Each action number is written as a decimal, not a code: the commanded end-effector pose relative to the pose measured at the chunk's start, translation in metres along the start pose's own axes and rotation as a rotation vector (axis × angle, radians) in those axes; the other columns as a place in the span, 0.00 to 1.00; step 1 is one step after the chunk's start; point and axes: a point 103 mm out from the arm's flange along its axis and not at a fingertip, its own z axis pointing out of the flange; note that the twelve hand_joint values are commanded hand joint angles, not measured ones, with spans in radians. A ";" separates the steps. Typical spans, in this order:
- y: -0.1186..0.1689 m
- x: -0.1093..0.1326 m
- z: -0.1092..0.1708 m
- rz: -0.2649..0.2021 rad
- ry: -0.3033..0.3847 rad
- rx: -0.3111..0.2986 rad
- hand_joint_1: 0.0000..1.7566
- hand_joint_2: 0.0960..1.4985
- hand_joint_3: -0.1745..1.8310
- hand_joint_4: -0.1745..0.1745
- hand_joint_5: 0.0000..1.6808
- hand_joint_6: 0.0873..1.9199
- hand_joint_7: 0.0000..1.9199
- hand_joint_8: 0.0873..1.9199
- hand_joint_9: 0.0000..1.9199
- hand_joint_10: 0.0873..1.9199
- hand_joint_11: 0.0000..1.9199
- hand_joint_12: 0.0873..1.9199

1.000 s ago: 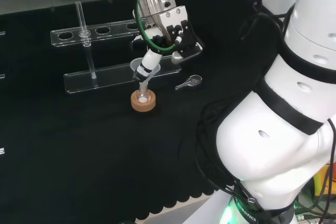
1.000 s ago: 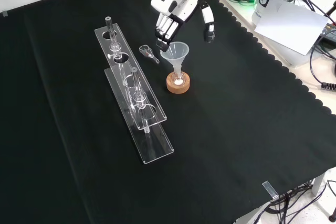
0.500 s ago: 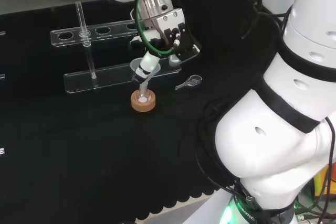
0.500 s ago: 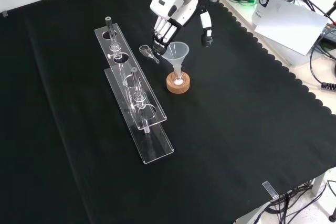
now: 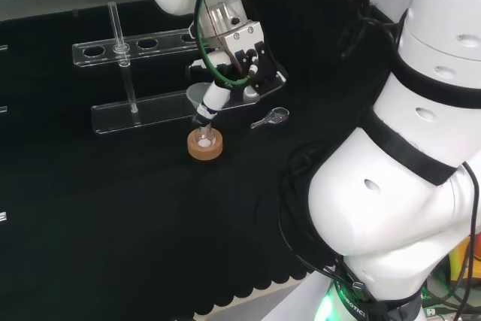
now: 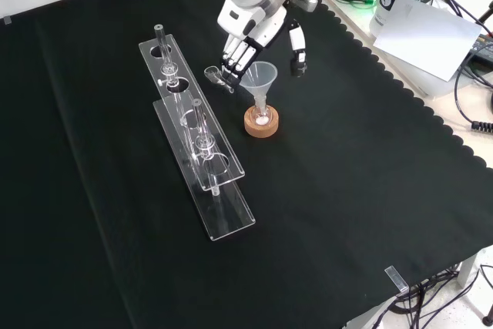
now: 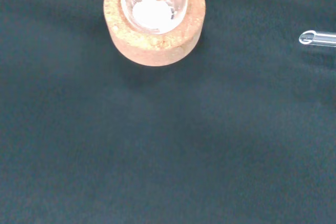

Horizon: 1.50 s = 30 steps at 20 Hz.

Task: Remove the funnel from the round-bottom flask.

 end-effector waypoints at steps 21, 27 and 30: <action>0.017 0.004 -0.001 0.012 -0.143 -0.052 0.40 0.40 0.25 0.34 0.16 0.00 0.12 0.34 0.31 0.30 0.28 0.70; 0.011 0.009 -0.010 0.017 -0.189 -0.130 0.44 0.41 0.31 0.41 0.36 0.06 0.24 0.31 0.45 0.22 0.34 0.65; 0.007 0.010 -0.018 0.011 -0.198 -0.143 0.45 0.40 0.34 0.45 0.35 0.23 0.28 0.30 0.48 0.19 0.35 0.64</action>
